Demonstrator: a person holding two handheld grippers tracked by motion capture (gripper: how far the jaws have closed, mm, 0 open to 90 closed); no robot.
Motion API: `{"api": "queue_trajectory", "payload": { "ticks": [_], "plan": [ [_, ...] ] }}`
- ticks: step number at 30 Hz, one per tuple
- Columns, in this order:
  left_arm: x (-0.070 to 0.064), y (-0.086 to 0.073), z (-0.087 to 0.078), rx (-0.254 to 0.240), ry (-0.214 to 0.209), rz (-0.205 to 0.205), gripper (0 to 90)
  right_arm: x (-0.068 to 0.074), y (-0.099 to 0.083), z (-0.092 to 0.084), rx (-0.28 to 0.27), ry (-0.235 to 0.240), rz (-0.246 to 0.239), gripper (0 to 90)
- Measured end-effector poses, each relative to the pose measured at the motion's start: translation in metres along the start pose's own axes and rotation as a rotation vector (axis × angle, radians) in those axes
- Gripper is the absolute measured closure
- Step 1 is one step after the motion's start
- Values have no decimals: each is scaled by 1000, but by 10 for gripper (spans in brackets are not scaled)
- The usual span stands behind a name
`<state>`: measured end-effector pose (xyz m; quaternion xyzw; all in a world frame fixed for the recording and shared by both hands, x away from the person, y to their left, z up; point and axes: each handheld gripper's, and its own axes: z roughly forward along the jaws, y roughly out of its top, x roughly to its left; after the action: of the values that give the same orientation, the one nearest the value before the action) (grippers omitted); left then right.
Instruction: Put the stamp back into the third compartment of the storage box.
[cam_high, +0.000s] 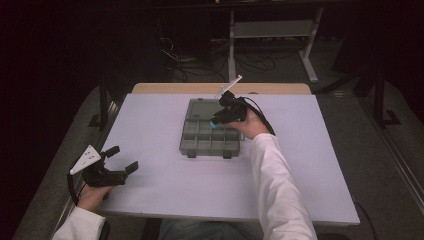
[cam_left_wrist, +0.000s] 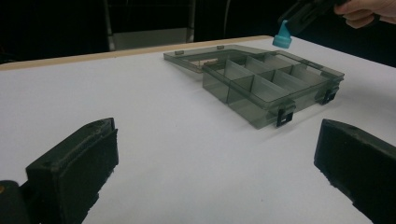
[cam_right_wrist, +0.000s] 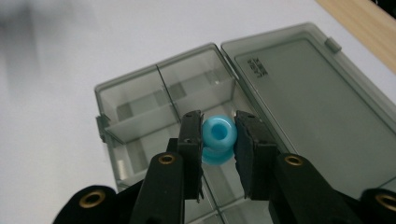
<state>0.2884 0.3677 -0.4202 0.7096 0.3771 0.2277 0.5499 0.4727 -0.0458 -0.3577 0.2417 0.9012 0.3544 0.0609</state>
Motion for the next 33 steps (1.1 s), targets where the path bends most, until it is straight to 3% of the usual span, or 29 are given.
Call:
{"api": "queue_trajectory", "payload": {
  "ticks": [4,15,27,33],
  "plan": [
    [0,0,0,0,0,-3,0,-3,-3,6,28,-11,25,717],
    [0,0,0,-1,-5,-3,0,-8,-6,24,72,-25,18,717],
    [0,0,1,-2,-9,-4,0,-13,-9,34,96,-36,79,706],
    [0,0,1,-3,-10,-8,0,-16,-12,26,62,-28,146,455]
  ]
}}
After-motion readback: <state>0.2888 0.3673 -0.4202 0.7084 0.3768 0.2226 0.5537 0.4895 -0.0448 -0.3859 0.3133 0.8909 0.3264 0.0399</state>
